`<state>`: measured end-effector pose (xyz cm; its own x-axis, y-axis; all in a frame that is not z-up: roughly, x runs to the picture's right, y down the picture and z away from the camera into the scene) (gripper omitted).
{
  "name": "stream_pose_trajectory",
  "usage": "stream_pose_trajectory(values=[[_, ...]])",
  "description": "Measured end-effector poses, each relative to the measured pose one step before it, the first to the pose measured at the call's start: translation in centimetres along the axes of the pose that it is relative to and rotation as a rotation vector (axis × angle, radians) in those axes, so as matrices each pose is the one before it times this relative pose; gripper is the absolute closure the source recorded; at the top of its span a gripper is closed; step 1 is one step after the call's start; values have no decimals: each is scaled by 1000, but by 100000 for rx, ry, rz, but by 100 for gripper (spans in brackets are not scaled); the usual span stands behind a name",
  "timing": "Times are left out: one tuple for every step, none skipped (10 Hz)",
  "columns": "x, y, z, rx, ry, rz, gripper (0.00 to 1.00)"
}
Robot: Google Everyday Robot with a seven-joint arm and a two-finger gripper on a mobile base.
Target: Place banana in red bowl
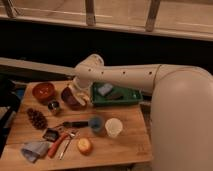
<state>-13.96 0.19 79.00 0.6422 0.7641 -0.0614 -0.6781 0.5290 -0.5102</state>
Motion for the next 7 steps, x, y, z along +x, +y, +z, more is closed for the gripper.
stream_pose_trajectory(values=[[-1296,-249,-181,1316,-1550,-1102,100],[-1441,-42,633,142,-1474,-1465,100],[-1590,-3,704,-228,-1953,-1666,100],[-1826,-61,865,-570,-2113,-1796,100],[-1511,87,780,-1046,-1844,-1384,100],[-2345,593,1370,-3298,-3036,-2639,100],[-1886,814,1011,-4160,-2289,-2371,100]])
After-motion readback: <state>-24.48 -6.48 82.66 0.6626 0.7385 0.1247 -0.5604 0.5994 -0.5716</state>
